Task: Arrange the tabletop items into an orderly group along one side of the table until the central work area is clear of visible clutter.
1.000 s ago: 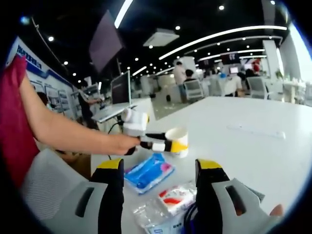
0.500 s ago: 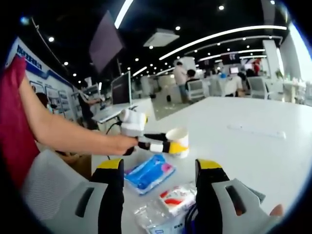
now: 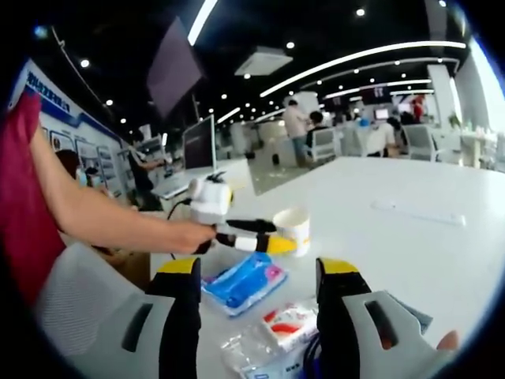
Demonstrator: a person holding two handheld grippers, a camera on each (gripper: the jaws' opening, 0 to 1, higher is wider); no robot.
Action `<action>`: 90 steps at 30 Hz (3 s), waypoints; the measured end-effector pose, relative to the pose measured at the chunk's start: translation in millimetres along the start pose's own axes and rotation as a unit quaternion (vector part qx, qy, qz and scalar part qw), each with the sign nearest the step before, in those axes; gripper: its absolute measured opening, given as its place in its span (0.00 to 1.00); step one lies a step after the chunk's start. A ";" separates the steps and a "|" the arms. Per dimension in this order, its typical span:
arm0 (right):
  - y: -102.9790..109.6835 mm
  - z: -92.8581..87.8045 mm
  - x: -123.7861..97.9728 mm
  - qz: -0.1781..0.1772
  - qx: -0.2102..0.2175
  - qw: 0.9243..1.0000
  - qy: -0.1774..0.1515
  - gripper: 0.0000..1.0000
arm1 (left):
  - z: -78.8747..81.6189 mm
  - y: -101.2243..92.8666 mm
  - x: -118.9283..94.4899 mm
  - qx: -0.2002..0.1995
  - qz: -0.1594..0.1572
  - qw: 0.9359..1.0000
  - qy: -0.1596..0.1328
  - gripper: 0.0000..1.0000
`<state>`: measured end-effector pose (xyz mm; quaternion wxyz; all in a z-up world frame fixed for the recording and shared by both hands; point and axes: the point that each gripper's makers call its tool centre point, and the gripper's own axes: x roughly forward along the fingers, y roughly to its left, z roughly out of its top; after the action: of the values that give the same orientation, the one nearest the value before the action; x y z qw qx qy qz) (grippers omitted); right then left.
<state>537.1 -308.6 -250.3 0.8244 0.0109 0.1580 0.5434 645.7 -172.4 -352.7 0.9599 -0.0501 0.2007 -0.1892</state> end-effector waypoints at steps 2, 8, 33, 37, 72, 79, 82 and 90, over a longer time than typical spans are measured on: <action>0.2 0.8 0.3 0.001 -0.001 1.000 -0.001 0.59 | -1.6 -1.6 -3.1 0.003 -0.002 1.000 0.003 0.56; 1.8 1.7 0.5 0.003 -0.003 1.000 -0.001 0.59 | -1.9 -4.7 -11.3 0.004 -0.006 1.000 0.005 0.56; 6.6 3.1 -1.0 0.008 -0.008 1.000 0.001 0.58 | -4.8 -20.4 -45.7 0.042 -0.041 0.998 0.027 0.53; 7.6 3.8 -0.8 0.009 -0.009 1.000 0.000 0.58 | -1.3 -21.1 -52.7 0.046 -0.046 0.998 0.025 0.52; 9.6 5.6 -2.4 0.006 -0.013 1.000 0.000 0.58 | -11.3 0.8 -74.4 0.175 -0.095 0.974 0.109 0.40; 9.4 6.4 -3.0 0.005 -0.013 1.000 -0.001 0.58 | -14.3 0.6 -67.6 0.191 -0.106 0.968 0.121 0.36; 8.2 6.5 -3.5 0.004 -0.012 1.000 -0.001 0.57 | -16.7 2.3 -64.0 0.195 -0.108 0.966 0.129 0.35; 4.7 5.5 -4.8 0.000 -0.011 1.000 0.000 0.57 | -24.7 1.8 -57.0 0.208 -0.120 0.959 0.149 0.29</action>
<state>532.8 -310.2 -243.0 0.8242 0.0020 0.1524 0.5454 588.0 -149.3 -354.7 0.8787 0.1552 0.2899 -0.3461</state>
